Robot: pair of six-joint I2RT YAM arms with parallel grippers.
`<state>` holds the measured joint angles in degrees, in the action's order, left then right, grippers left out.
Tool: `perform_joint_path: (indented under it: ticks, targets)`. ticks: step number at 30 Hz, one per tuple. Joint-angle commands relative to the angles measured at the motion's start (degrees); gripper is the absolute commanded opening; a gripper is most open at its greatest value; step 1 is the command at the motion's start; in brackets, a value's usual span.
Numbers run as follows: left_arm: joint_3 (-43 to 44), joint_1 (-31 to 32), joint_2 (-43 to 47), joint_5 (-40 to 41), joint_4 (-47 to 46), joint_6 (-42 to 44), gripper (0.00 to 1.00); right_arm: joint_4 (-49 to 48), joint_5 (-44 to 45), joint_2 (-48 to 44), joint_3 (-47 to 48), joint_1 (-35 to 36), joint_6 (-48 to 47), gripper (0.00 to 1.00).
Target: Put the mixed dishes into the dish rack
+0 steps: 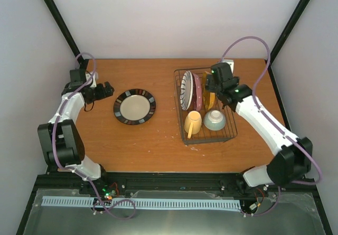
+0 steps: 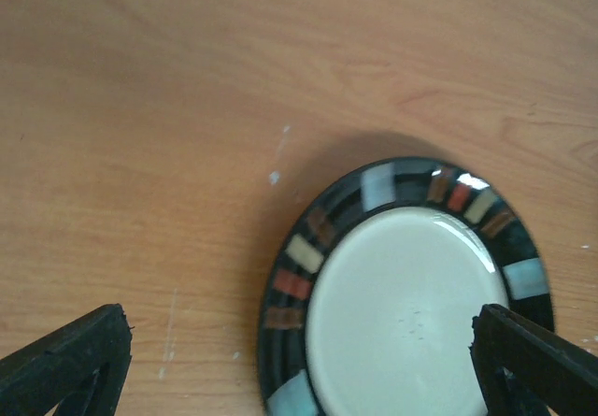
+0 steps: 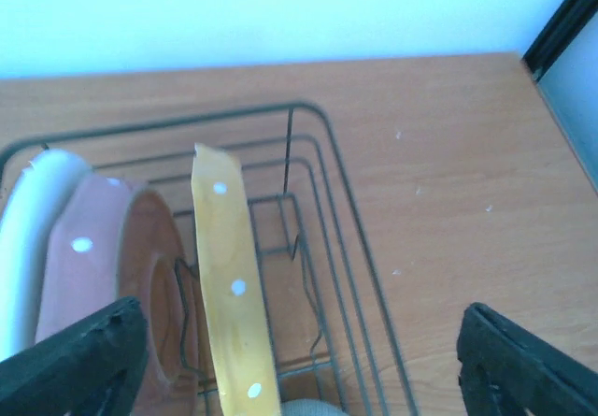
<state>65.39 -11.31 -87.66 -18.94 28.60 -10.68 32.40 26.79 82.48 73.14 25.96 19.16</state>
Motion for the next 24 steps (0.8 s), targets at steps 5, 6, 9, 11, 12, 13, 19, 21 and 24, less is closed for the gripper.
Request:
perform_joint_path:
  ticks: [5,6,9,11,12,13,19,21,24]
  targets:
    - [-0.8,-4.1,-9.4,-6.2,2.3,-2.1,0.98,3.3,2.6,-9.9,4.5,0.0,0.1,0.87]
    - [-0.6,-4.1,-10.6,-7.3,2.3,-2.0,0.96,3.6,1.3,-10.4,5.1,-0.1,0.2,0.85]
    - [-0.8,-4.1,-14.0,-10.8,1.7,-2.2,0.89,4.1,-4.4,-11.1,6.1,-0.1,0.3,0.74]
    - [-0.9,-4.1,-15.9,-12.9,1.2,-2.2,0.86,4.0,-7.6,-11.3,6.2,-0.2,0.5,0.72]
    - [-1.0,-4.1,-16.8,-13.7,1.0,-2.0,0.84,4.0,-8.9,-11.3,6.2,-0.1,0.8,0.72]
    - [-0.9,-4.1,-17.8,-14.3,1.0,-1.7,0.82,3.8,-9.9,-11.3,6.0,-0.2,0.9,0.72]
    - [-2.1,-4.1,-21.6,-18.0,-0.8,-1.4,0.68,3.2,-12.9,-10.9,5.7,-0.2,1.5,0.72]
    - [-2.4,-4.1,-22.7,-19.7,-1.6,-1.4,0.61,3.0,-13.1,-10.7,5.7,-0.2,1.6,0.72]
    - [-2.2,-4.1,-24.6,-23.0,-2.1,-1.0,0.51,2.9,-13.4,-10.5,5.7,-0.2,1.5,0.73]
